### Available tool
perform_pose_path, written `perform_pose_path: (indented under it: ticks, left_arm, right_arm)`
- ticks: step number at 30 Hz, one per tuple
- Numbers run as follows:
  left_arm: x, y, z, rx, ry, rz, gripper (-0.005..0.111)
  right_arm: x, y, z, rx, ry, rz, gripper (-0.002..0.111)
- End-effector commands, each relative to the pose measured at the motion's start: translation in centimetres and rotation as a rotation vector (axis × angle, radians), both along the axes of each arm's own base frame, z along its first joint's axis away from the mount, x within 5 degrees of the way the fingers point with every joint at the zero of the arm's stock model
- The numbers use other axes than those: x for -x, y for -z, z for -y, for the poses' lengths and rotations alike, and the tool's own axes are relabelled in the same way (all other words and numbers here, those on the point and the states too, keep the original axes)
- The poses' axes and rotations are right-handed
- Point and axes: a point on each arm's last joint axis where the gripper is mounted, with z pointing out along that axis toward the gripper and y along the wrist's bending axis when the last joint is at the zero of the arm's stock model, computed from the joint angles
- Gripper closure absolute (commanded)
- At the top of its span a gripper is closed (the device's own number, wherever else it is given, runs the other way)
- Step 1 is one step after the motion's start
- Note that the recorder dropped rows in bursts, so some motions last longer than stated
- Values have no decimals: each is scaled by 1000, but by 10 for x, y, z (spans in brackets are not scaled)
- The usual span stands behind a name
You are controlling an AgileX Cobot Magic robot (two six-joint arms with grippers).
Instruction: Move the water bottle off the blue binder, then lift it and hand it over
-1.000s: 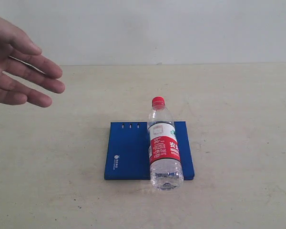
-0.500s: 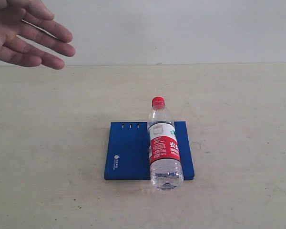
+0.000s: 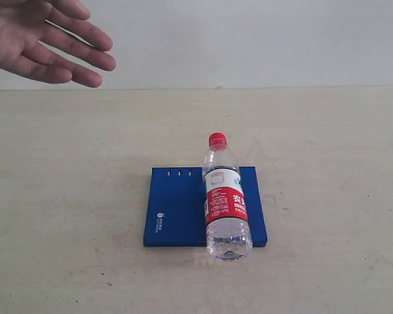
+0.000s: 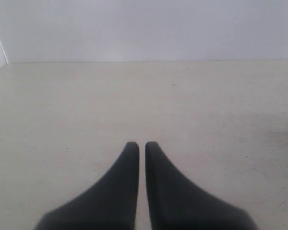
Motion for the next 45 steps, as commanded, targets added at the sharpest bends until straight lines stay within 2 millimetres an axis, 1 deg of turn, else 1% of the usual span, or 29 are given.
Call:
perform_pose_path:
  ticks: [1, 4, 6, 7, 12, 14, 15, 16, 17, 18, 19, 20, 22, 23, 25, 27, 28, 29, 31, 32, 33, 35, 38, 40, 41, 42, 45]
  left_arm:
    - [0, -2, 0, 5, -5, 8, 102]
    - [0, -2, 0, 5, -5, 8, 102]
    - [0, -2, 0, 5, -5, 8, 102]
    - [0, -2, 0, 5, -5, 8, 102]
    - [0, -2, 0, 5, -5, 8, 102]
    - [0, -2, 0, 5, -5, 8, 102]
    - [0, -2, 0, 5, -5, 8, 102]
    - [0, -2, 0, 5, -5, 8, 102]
    - [0, -2, 0, 5, -5, 8, 102]
    - [0, -2, 0, 5, -5, 8, 102]
    - [0, -2, 0, 5, -5, 8, 102]
    - [0, -2, 0, 5, -5, 8, 102]
    - [0, -2, 0, 5, -5, 8, 102]
    - [0, -2, 0, 5, -5, 8, 102]
    - [0, -2, 0, 5, -5, 8, 102]
    - [0, -2, 0, 5, -5, 8, 102]
    - [0, -2, 0, 5, -5, 8, 102]
    - [0, -2, 0, 5, -5, 8, 102]
    - [0, -2, 0, 5, -5, 8, 102]
    - [0, -2, 0, 5, -5, 8, 102]
    - [0, -2, 0, 5, -5, 8, 102]
    - [0, -2, 0, 5, -5, 8, 102]
    - [0, -2, 0, 5, -5, 8, 102]
    - [0, -2, 0, 5, -5, 8, 102]
    - [0, -2, 0, 5, -5, 8, 102]
    - [0, -2, 0, 5, -5, 8, 102]
    - [0, -2, 0, 5, -5, 8, 102]
  right_arm:
    - [-2, -18, 0, -460, 51, 133, 107]
    - [-2, -25, 3, -879, 95, 157, 107]
    - [-2, -28, 5, -1067, 114, 164, 107]
    - [-2, -28, 6, -1112, 120, 167, 107]
    - [-2, -30, 8, -1126, 129, 198, 107]
    - [3, -58, 11, -1113, 100, 316, 107]
    - [8, -76, 13, -1070, 87, 398, 107]
    - [8, -91, 15, -998, 89, 443, 107]
    - [5, -102, 14, -930, 90, 448, 107]
    - [-2, -112, 12, -860, 90, 414, 107]
    - [-13, -118, 8, -795, 90, 341, 107]
    - [-28, -116, 4, -733, 99, 232, 107]
    - [-62, -108, -3, -647, 121, -8, 107]
    - [-76, -106, -6, -615, 125, -97, 107]
    - [-109, -97, -15, -527, 106, -323, 107]
    - [-137, -93, -26, -443, 15, -501, 107]
    - [-151, -93, -34, -408, -69, -578, 107]
    - [-162, -95, -42, -404, -164, -634, 107]
    - [-190, -102, -61, -382, -408, -665, 106]
    - [-204, -106, -68, -405, -508, -652, 104]
    - [-218, -109, -74, -428, -577, -639, 100]
    - [-243, -114, -83, -478, -683, -613, 86]
    - [-273, -109, -89, -457, -697, -617, 56]
    - [-290, -103, -91, -461, -667, -618, 40]
    - [-299, -100, -91, -468, -640, -618, 35]
    - [-307, -96, -92, -479, -623, -627, 33]
    - [-323, -76, -102, -517, -627, -704, 33]
